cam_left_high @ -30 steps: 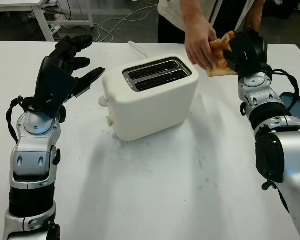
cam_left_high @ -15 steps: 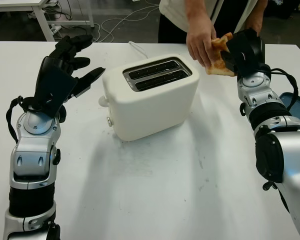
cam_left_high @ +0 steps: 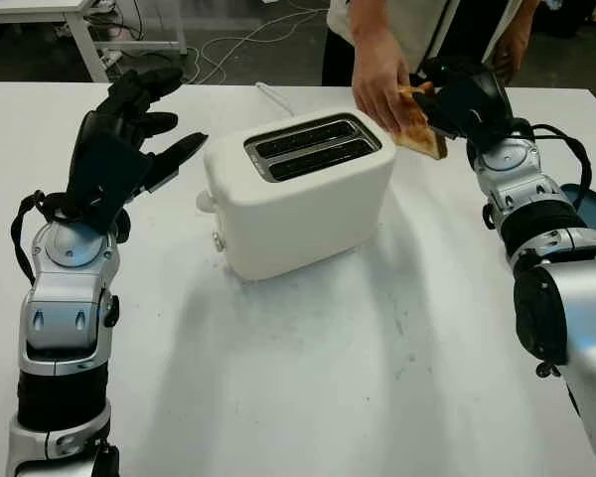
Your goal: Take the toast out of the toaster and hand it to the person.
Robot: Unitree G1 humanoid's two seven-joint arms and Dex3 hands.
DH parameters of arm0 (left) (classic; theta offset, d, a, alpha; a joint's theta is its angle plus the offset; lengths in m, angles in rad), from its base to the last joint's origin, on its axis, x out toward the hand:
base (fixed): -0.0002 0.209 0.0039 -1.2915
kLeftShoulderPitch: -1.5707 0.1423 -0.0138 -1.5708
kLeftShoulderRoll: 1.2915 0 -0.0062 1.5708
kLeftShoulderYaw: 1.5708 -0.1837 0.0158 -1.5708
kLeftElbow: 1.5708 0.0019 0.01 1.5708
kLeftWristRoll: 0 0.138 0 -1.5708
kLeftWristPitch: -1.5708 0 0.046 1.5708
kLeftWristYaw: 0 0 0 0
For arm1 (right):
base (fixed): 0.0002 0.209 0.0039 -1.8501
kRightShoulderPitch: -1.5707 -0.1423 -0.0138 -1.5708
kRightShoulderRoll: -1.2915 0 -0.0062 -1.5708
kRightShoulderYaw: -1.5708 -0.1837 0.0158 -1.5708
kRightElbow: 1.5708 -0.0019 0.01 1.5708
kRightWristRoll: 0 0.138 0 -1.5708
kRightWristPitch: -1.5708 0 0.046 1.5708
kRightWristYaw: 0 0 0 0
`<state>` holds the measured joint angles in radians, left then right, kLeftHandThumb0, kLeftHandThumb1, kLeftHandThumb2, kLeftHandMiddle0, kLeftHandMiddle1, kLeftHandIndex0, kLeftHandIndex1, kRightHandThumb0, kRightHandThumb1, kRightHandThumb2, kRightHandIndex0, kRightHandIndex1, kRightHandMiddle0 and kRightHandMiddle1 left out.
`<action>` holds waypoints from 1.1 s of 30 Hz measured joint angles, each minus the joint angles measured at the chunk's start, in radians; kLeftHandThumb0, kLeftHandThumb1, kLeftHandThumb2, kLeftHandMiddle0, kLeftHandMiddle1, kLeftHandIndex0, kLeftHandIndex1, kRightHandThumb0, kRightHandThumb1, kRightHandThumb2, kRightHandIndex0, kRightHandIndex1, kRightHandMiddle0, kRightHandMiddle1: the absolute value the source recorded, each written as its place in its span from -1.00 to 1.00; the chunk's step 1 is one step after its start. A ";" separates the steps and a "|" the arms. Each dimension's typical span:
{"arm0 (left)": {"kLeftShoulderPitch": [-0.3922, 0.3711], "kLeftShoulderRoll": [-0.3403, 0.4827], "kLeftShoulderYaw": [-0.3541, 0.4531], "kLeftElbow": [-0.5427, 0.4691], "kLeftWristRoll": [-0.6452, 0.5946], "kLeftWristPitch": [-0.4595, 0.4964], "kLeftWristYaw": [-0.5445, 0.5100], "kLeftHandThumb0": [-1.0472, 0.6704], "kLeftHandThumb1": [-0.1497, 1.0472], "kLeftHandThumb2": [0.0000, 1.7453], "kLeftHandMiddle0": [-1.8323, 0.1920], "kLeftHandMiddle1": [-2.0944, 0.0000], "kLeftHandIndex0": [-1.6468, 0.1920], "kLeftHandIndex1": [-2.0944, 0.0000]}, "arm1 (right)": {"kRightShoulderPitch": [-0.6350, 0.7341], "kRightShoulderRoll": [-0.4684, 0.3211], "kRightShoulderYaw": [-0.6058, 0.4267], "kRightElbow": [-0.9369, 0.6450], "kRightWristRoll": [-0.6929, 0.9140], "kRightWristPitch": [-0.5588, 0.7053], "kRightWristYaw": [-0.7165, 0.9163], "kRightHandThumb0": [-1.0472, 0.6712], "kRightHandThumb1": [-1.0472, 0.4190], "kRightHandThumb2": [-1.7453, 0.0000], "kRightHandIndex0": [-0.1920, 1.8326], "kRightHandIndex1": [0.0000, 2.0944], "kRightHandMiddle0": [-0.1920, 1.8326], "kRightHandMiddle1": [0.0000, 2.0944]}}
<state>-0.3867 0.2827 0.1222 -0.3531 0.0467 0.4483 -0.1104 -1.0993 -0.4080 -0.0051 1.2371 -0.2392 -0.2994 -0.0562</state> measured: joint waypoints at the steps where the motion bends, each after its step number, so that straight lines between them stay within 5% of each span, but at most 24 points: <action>1: 0.011 -0.002 0.006 -0.011 -0.002 0.001 0.000 -0.26 0.79 -0.94 0.73 0.11 0.49 0.54 | 0.031 0.000 -0.005 -0.041 0.012 -0.026 -0.005 -0.48 -0.83 0.37 -0.69 -1.00 -0.67 -1.00; 11: 0.126 -0.051 0.079 -0.134 -0.089 0.008 0.001 -0.24 0.78 -0.93 0.79 0.15 0.55 0.57 | 0.543 0.061 -0.040 -0.740 0.163 -0.030 0.093 -0.54 -0.83 0.24 -0.76 -1.00 -0.74 -1.00; 18: 0.233 -0.110 0.093 -0.319 -0.129 0.149 0.053 -0.27 0.79 -0.90 0.78 0.31 0.56 0.70 | 0.885 0.142 -0.025 -1.157 0.190 0.100 0.120 -0.64 -0.83 0.16 -0.73 -0.98 -0.72 -0.99; 27: 0.483 -0.168 -0.039 -0.314 -0.028 -0.010 0.114 -0.34 0.79 -0.71 0.71 0.47 0.52 0.83 | 1.171 0.326 0.062 -1.290 0.233 0.088 0.112 -0.50 -0.83 0.13 -0.80 -1.00 -0.80 -1.00; 33: 0.560 -0.236 -0.091 -0.220 0.000 -0.167 0.153 -0.40 0.79 -0.66 0.68 0.48 0.49 0.85 | 1.195 0.377 0.062 -1.274 0.329 0.155 0.159 -0.47 -0.83 0.11 -0.80 -0.99 -0.80 -1.00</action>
<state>0.1730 0.0471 0.0307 -0.5730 0.0471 0.2811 0.0422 0.0962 -0.0312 0.0565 -0.0371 0.0897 -0.1443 0.1030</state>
